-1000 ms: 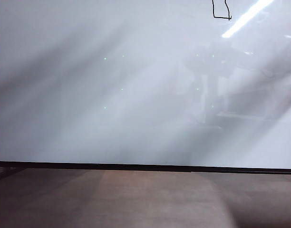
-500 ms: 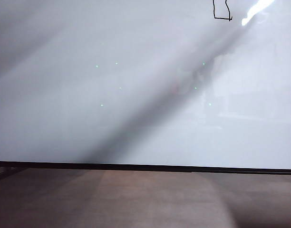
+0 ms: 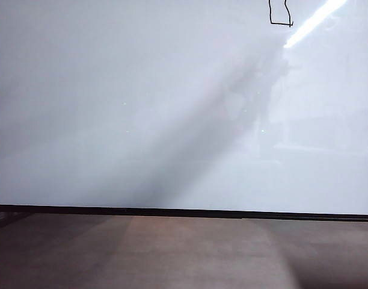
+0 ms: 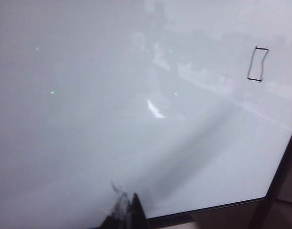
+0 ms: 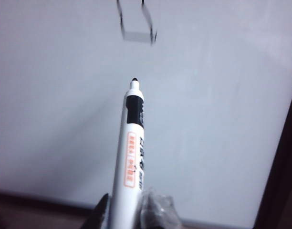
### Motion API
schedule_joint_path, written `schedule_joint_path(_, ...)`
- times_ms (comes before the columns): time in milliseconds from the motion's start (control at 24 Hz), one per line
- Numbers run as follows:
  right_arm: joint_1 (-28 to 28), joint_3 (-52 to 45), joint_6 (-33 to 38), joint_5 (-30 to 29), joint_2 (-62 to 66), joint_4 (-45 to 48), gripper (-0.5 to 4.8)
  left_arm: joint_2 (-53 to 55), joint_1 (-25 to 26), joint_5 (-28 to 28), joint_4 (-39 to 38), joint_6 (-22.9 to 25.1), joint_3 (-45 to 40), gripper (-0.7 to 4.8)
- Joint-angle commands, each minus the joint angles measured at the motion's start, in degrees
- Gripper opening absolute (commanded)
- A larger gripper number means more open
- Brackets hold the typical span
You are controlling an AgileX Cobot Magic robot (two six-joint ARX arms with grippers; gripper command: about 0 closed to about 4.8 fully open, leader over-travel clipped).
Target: Reach to the right to find the marker pen, pick it up, and write the number 0 on the whiteboard.
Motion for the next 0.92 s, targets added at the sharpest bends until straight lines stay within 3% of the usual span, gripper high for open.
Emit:
schedule_joint_path(42,3.45,-6.23,4.20,-0.37,-5.07,2.58,-0.04,-3.61,0.04,-0.09,1.44,-0.68,-6.73,-0.05)
schedule_joint_path(458,15.45,-24.72,0.55,3.02,-12.33,7.21,-0.04,-5.86,0.04,4.33,16.83,-8.70,-29.42,-0.05)
schedule_joint_path(708,19.78,-32.09,0.52,6.19,-12.35,9.70,-0.04,-5.90,0.04,4.35,20.83,-9.29,-38.64,-0.05)
schedule_joint_path(916,20.04,-35.04,2.49,5.95,-12.68,10.29,-0.04,-5.92,0.04,4.55,21.70,-9.38,-43.10,-0.05)
